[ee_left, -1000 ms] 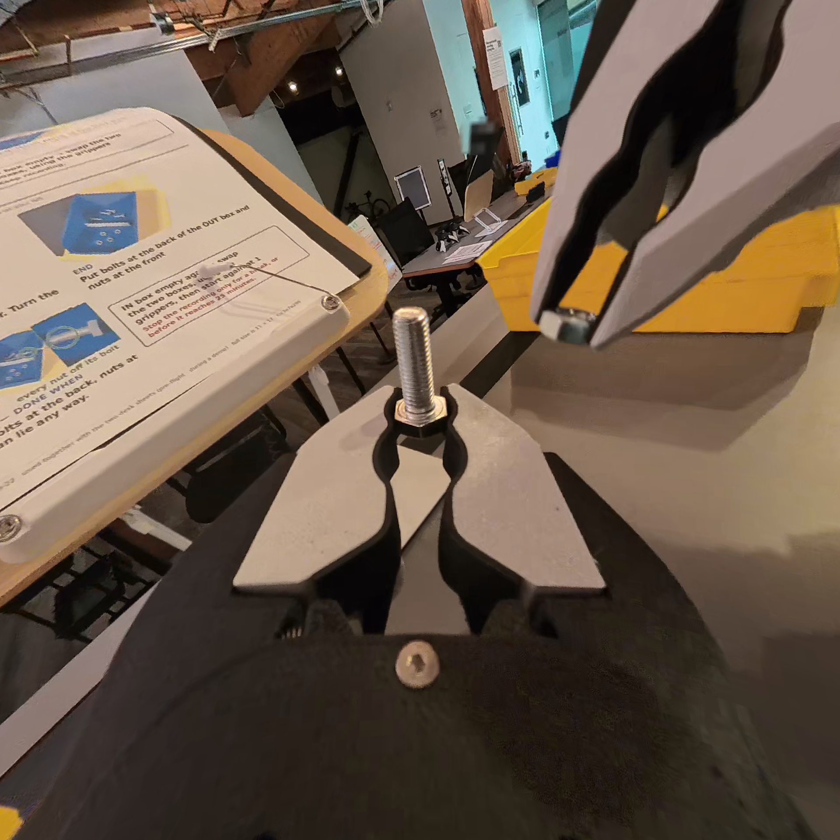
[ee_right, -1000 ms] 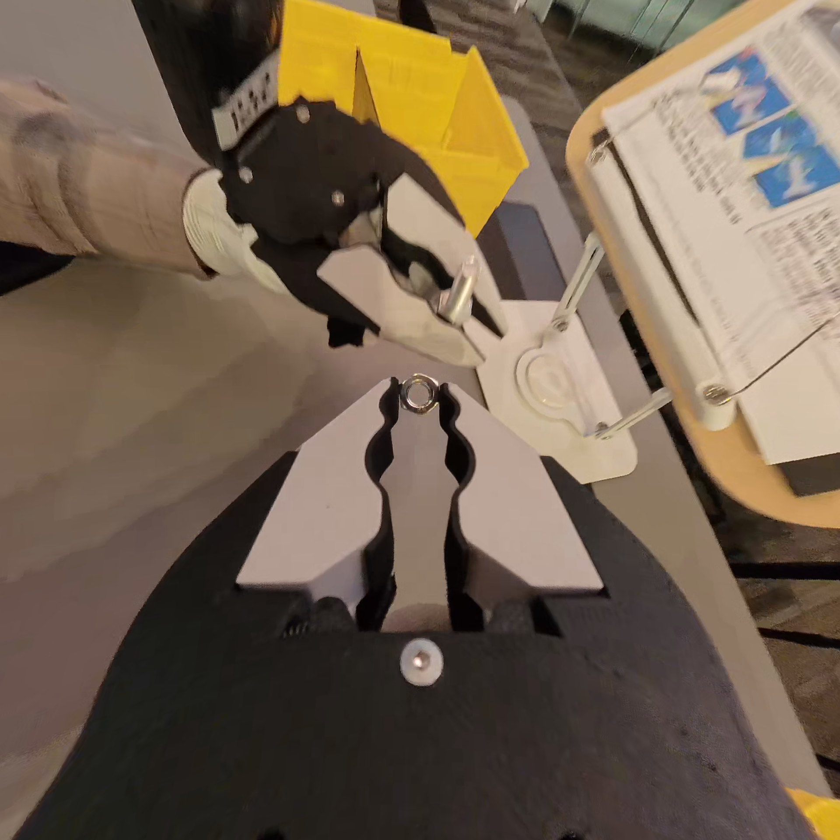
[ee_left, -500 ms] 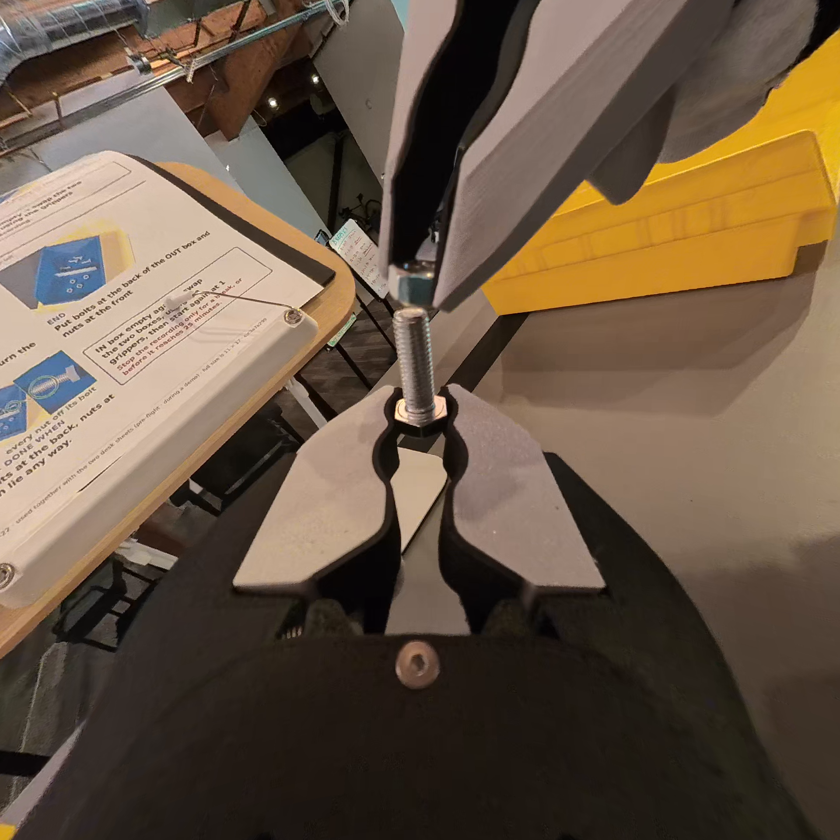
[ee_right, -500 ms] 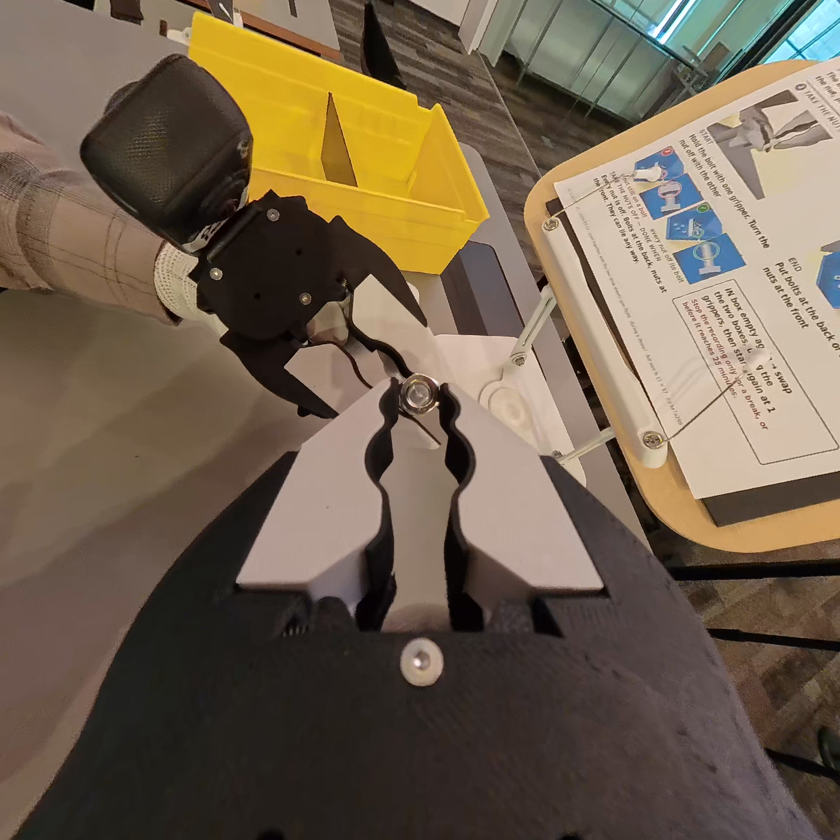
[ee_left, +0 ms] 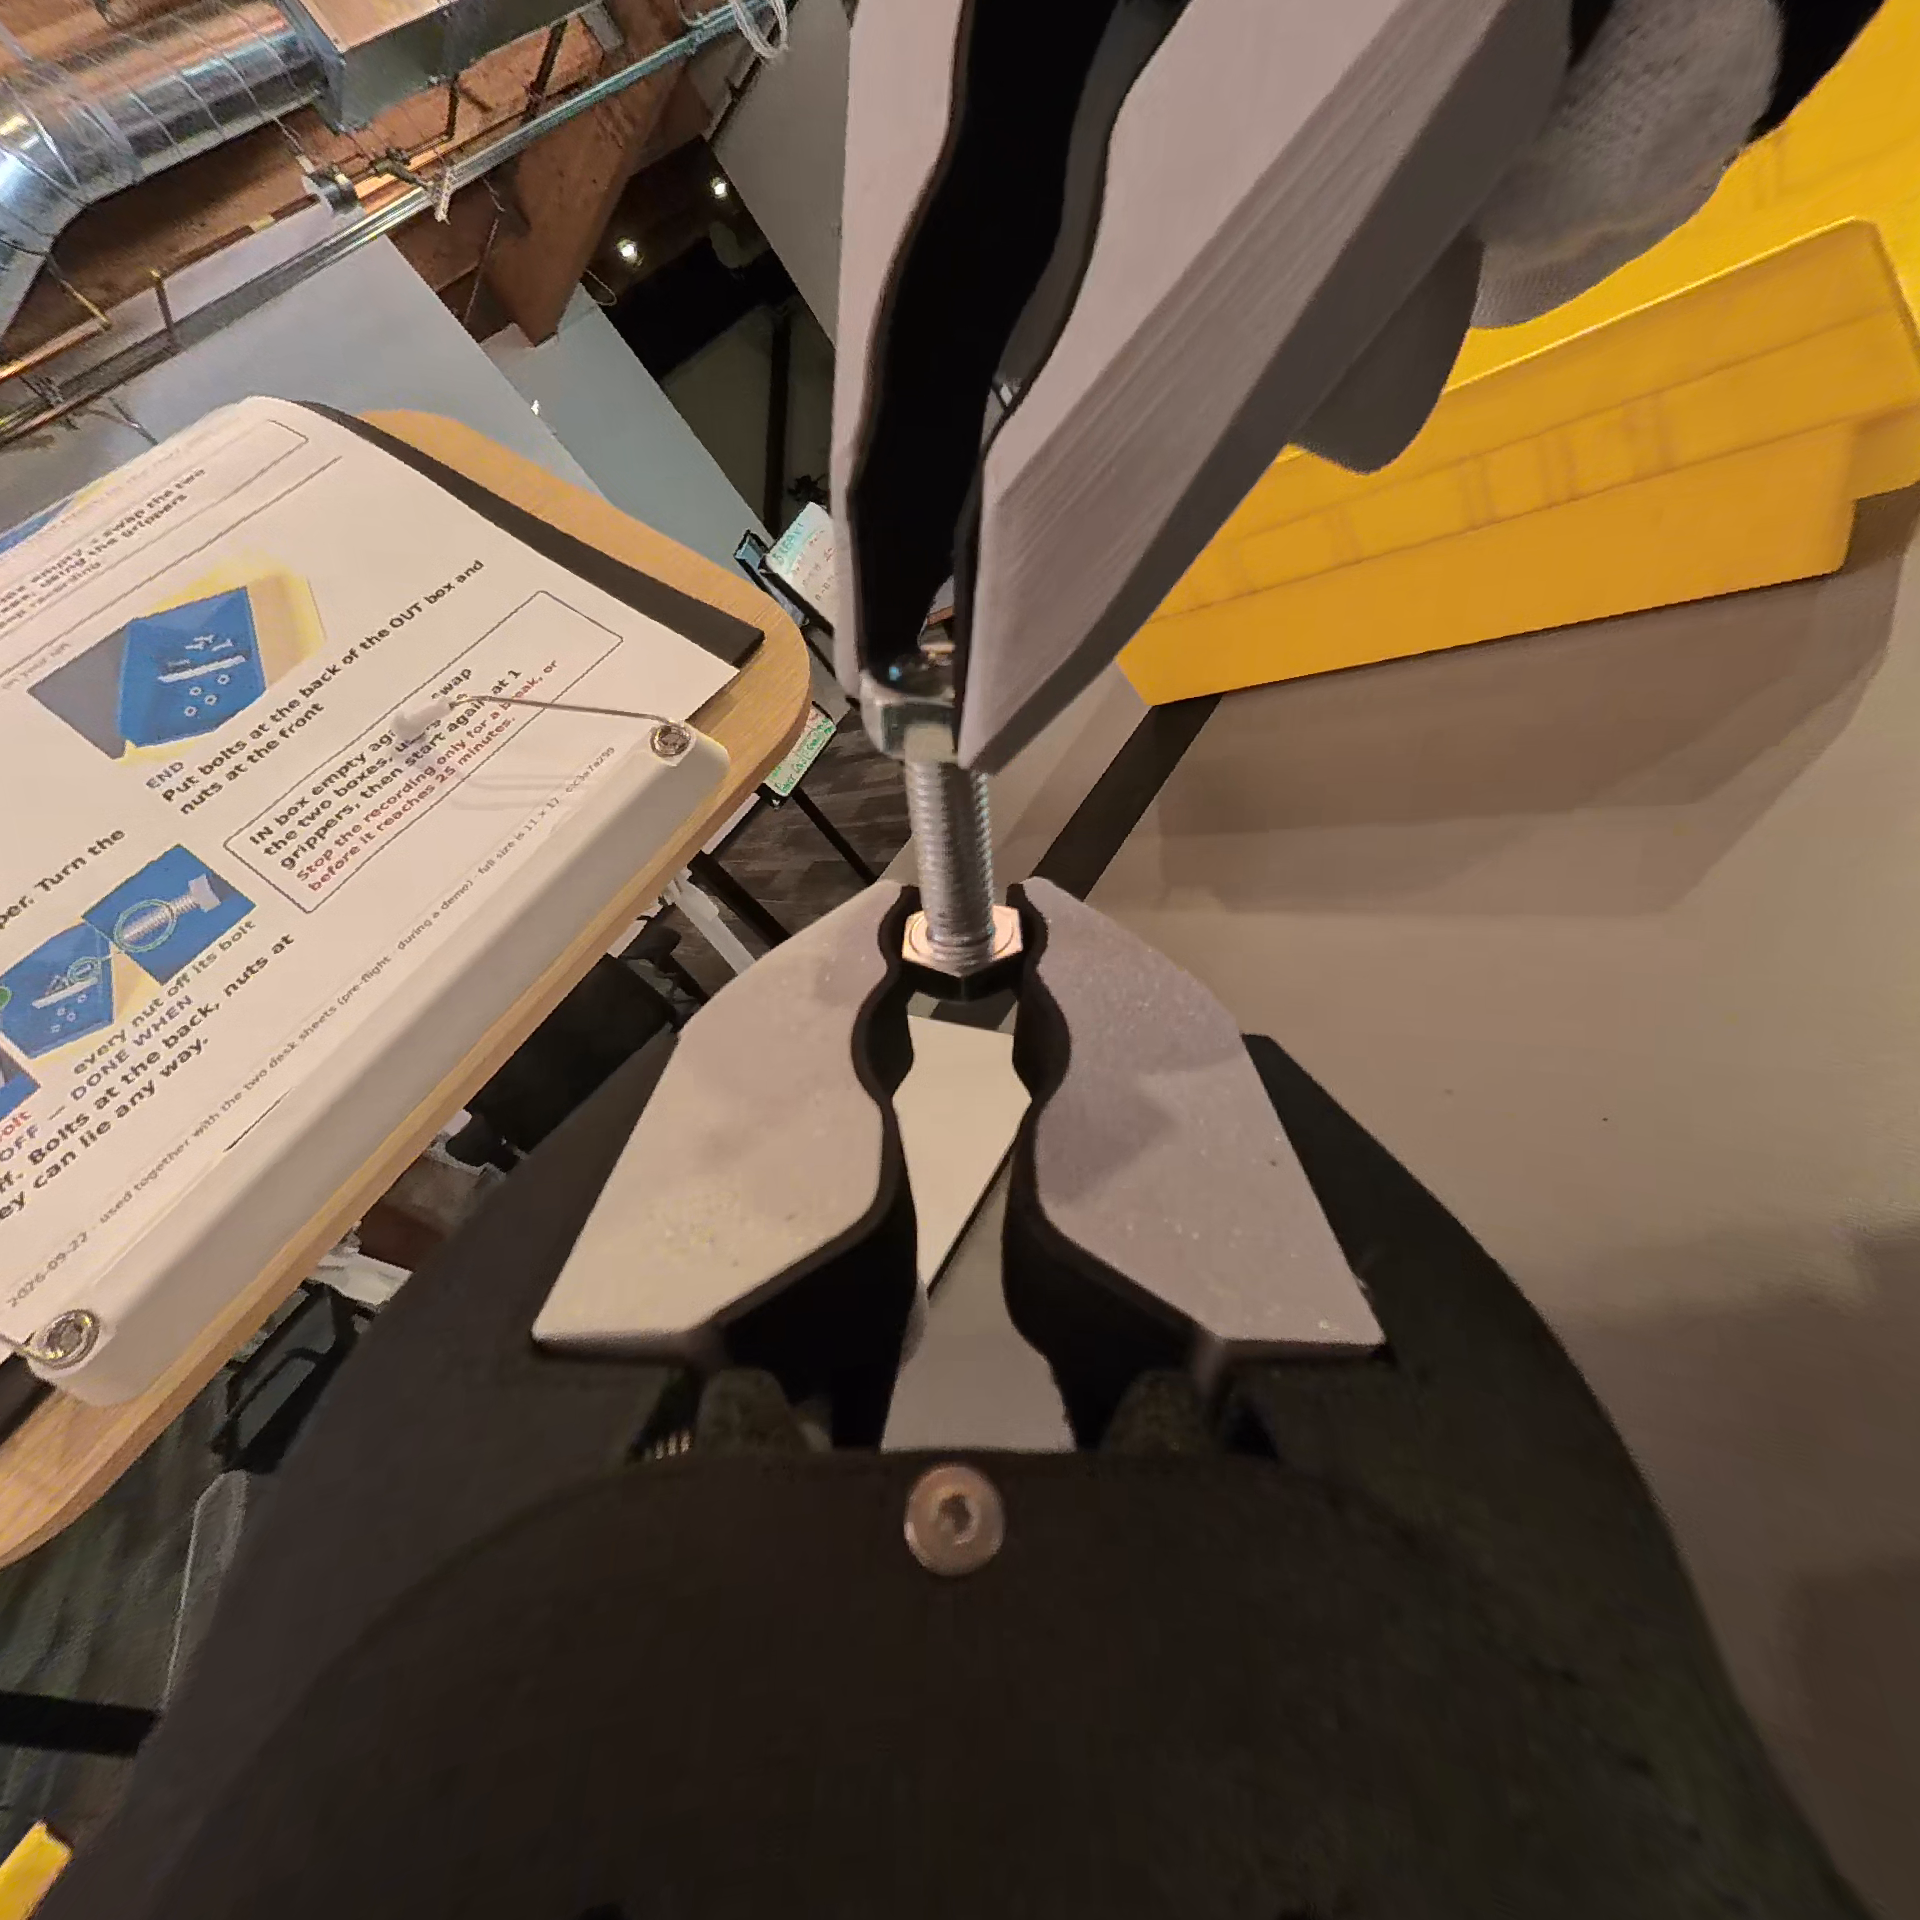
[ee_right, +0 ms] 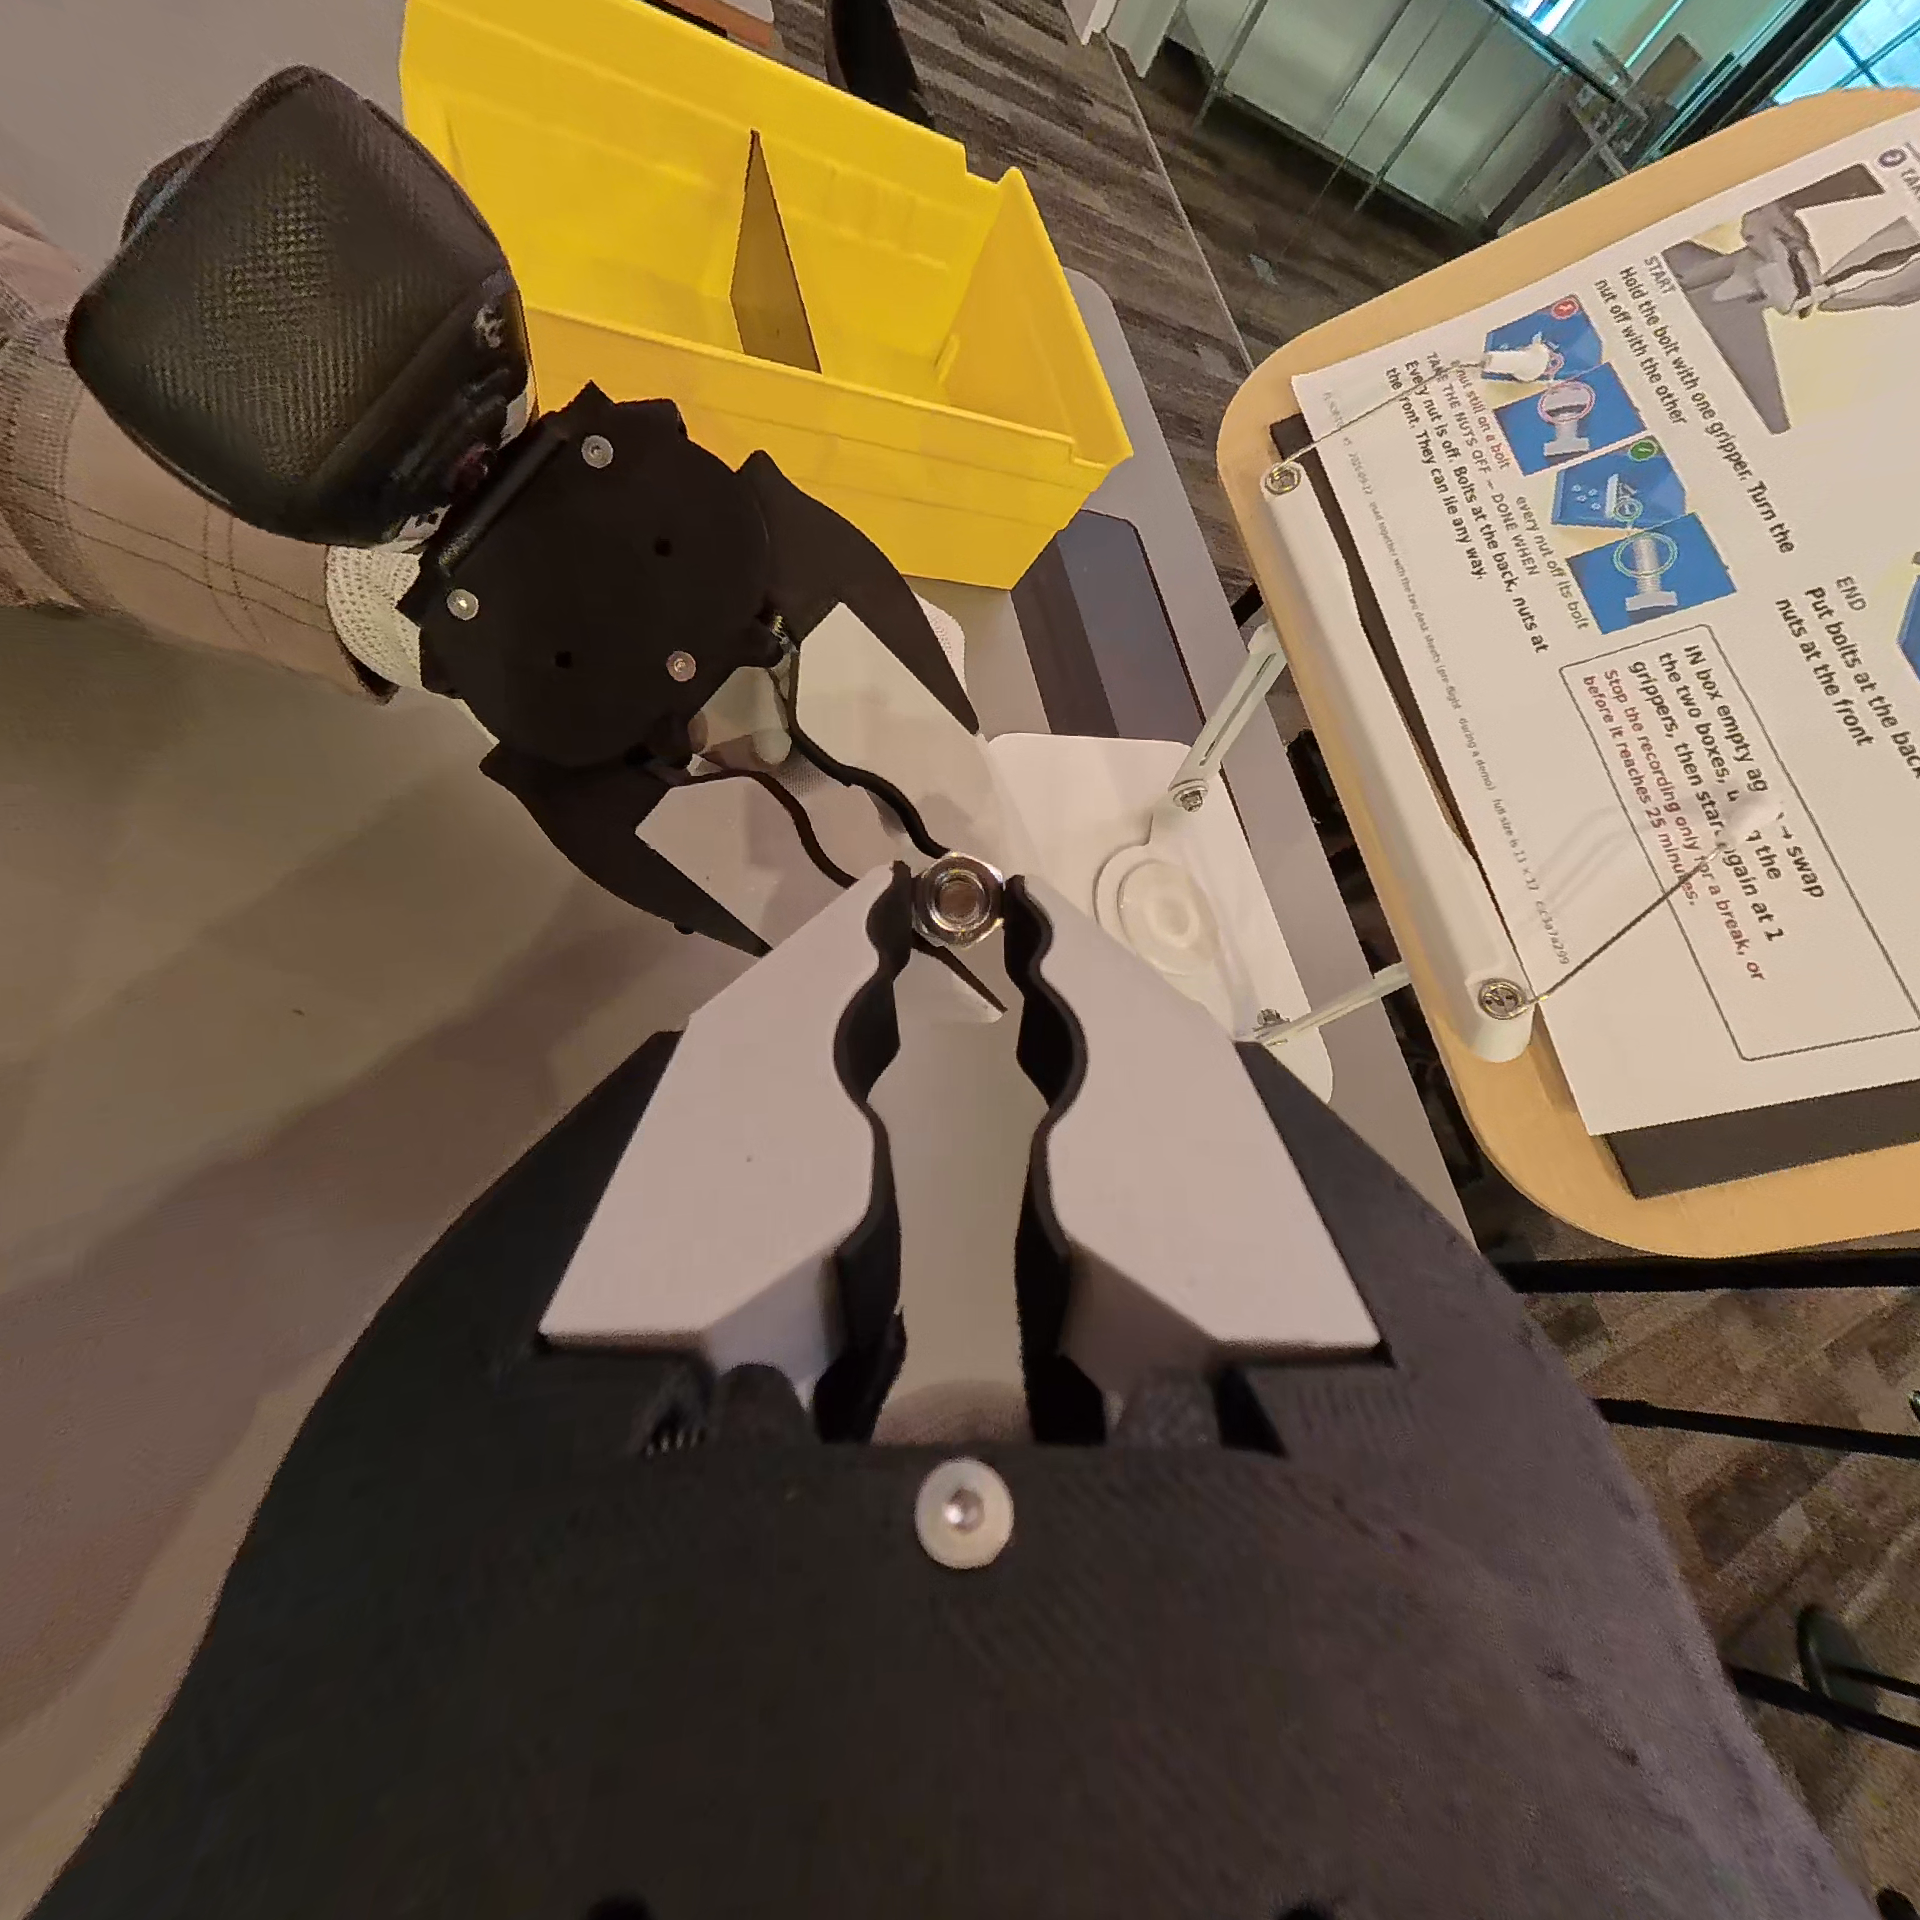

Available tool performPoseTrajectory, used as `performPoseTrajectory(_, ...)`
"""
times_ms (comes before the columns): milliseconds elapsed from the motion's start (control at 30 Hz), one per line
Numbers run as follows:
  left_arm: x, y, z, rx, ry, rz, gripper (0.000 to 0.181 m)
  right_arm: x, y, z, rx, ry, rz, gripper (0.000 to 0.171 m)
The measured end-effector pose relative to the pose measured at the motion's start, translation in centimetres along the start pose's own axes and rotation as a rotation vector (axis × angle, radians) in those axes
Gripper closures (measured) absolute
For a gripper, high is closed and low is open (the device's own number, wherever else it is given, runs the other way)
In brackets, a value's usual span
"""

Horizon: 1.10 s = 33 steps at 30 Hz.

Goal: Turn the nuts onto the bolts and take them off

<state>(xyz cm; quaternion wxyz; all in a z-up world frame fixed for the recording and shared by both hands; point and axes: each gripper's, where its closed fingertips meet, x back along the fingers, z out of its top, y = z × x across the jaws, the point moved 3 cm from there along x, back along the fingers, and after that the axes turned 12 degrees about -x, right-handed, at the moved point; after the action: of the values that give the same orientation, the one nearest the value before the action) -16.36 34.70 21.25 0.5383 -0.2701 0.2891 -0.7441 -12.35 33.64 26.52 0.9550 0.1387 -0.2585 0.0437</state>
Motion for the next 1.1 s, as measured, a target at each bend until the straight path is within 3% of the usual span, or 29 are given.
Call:
performPoseTrajectory(33, 0.0, 0.0, 0.0, -0.001, -0.004, 0.002, 0.166, 0.0, 0.0, 0.0, 0.002, -0.003, -0.003, 0.155)
performPoseTrajectory(1100, -0.8, -1.5, -4.5, 0.084, -0.236, 0.083, 0.166, -4.7, 1.8, 0.0, -0.258, -0.043, -0.144, 0.156)
